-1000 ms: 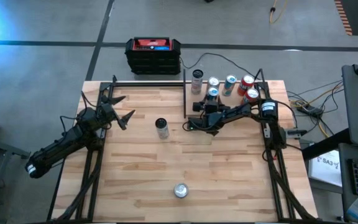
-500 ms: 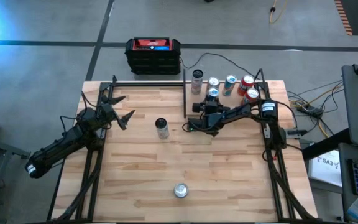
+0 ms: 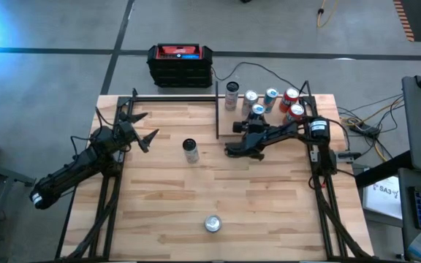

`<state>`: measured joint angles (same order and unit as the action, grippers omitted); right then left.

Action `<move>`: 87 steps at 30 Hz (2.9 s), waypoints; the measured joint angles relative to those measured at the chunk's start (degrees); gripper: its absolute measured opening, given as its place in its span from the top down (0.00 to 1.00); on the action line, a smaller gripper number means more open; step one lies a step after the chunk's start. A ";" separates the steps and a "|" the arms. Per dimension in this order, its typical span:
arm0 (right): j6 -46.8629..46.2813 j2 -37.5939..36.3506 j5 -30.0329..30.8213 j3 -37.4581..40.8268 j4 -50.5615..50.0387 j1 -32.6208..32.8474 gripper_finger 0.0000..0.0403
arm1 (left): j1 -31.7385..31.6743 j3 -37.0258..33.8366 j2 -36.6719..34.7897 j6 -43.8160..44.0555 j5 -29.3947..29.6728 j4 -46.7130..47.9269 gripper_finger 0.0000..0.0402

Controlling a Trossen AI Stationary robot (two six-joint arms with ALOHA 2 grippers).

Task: Place canned beverage on shelf
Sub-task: Put the blue soda can on the shelf aligned with the other blue soda can

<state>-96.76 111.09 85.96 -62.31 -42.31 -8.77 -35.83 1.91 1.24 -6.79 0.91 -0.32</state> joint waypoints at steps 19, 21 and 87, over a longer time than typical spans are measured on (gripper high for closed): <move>-20.65 -1.29 -5.34 4.61 -21.15 0.00 0.42 | 0.02 0.00 0.00 0.02 0.02 -0.02 0.01; -22.41 -1.29 -5.69 4.84 -22.98 0.00 0.42 | 0.02 0.00 0.02 0.00 0.00 -0.02 0.01; -24.34 -0.97 -13.54 6.74 -25.68 -1.36 0.25 | 0.01 -0.01 0.01 0.01 0.01 -0.02 0.01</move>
<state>-121.10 110.13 72.42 -55.57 -67.98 -10.13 -35.82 1.90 1.25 -6.77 0.92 -0.34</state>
